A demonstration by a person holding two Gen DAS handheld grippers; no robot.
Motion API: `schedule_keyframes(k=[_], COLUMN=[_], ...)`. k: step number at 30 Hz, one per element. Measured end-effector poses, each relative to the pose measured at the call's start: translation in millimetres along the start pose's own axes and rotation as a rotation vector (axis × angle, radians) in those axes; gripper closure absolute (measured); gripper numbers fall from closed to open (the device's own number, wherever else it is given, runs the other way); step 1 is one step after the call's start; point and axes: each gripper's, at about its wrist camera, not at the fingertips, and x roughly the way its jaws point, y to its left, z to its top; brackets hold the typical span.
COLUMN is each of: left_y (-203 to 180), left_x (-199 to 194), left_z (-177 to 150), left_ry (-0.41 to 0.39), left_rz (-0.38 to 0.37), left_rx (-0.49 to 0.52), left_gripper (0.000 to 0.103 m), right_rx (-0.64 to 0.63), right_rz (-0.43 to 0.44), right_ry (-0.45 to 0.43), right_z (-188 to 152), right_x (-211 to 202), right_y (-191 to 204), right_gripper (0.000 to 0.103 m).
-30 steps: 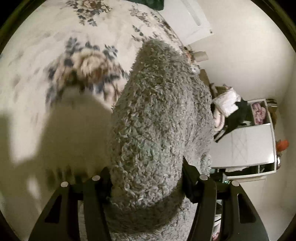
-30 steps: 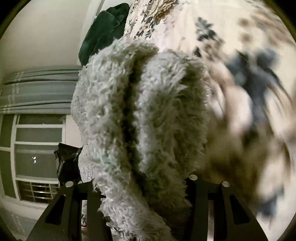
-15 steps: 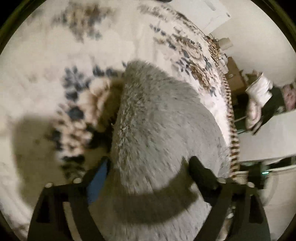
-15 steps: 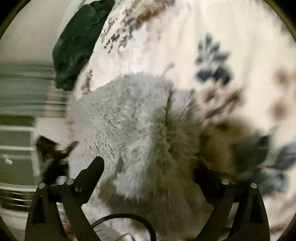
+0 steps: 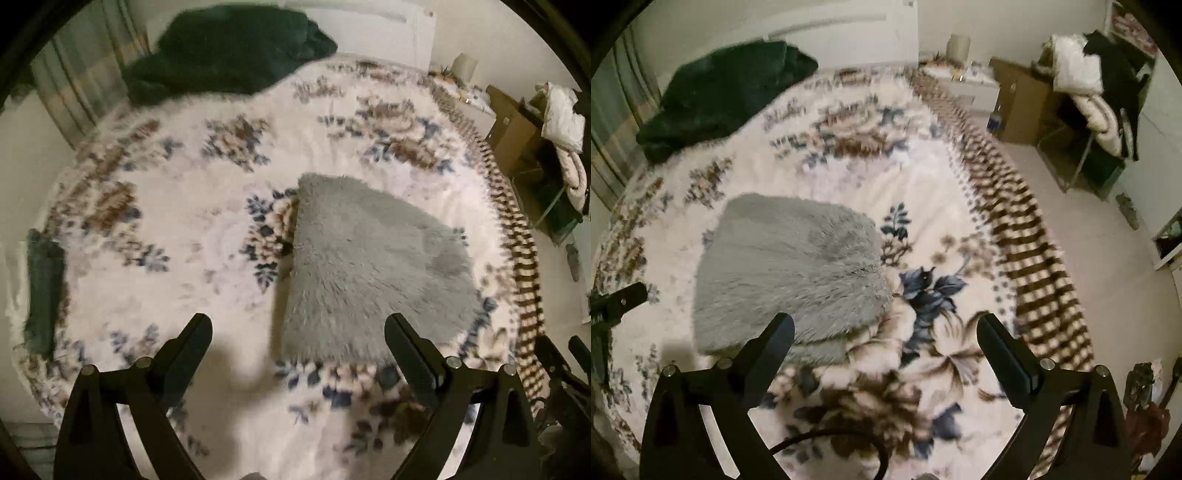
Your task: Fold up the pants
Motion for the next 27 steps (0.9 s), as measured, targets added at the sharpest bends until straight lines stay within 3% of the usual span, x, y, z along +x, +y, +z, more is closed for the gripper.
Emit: schedule_keyframes(k=[4,6,7,16,23,27], left_y=[-4.0,-4.6,-4.6,-10.7,-12.5,-9.3], left_x=[-89.5,-125.4,-148.4,-329.5,-412.1,-441.7], left_z=[-17.9,-26.5,-32.3,-87.8,-119.9,-133.6], left_ry=[-0.086,-0.113,-0.134,-0.284,-0.330,-0.347], left_rz=[0.056,0.059,0.067,0.119,0.144,0.122], left_rx=[0.007,-0.002,-0.006,-0.064,-0.088,-0.101], left_gripper=[0.007,0.007,0.007,0.007,0.007,0.007], right_rx=[-0.028,-0.055,-0.055,-0.134,-0.154,-0.153], right_rz=[0.009,0.030,0.030,0.099,0.119,0.108], right_ry=[-0.056,-0.103,-0.103,-0.265,-0.356,-0.407], right_z=[-13.5,-22.5,-22.5,-49.7,-71.1,-82.4], right_x=[-84.4,-149.6,-149.6,-366.8,-492.2,-550.0], right_y=[2.8,-1.9,-1.9,-24.5,-39.5,-42.6], right_gripper=[0.002,0.002,0.002,0.002,0.002,0.002])
